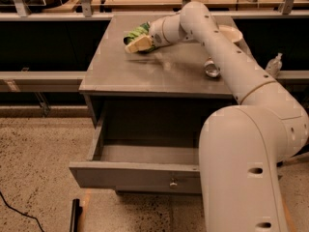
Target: Place green rice chip bag into top drawer
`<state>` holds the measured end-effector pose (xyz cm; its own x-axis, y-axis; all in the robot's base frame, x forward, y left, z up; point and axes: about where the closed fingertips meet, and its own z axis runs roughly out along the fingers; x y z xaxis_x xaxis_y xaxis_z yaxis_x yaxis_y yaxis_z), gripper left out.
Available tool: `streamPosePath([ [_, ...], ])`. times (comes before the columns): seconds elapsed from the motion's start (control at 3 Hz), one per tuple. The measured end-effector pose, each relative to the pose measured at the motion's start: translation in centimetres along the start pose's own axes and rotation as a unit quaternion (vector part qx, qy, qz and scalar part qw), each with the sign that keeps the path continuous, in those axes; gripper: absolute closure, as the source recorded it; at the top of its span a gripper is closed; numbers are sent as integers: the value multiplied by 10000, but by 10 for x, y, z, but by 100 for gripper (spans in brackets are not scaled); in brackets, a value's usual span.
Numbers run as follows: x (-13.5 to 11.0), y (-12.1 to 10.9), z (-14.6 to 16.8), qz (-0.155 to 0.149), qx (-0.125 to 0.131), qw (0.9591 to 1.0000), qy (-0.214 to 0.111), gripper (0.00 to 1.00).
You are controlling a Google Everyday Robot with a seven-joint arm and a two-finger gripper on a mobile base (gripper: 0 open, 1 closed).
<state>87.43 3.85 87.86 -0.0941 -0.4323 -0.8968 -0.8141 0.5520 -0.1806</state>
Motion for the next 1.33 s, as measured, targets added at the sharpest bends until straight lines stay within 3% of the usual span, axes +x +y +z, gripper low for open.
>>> streamPosePath([
  [0.33, 3, -2, 1, 5, -63, 10000, 17, 41],
  [0.67, -1, 0, -17, 55, -64, 9999, 76, 65],
  [1.0, -19, 14, -58, 288, 4, 9996, 59, 88],
  [1.33, -32, 63, -102, 716, -270, 9967, 255, 100],
])
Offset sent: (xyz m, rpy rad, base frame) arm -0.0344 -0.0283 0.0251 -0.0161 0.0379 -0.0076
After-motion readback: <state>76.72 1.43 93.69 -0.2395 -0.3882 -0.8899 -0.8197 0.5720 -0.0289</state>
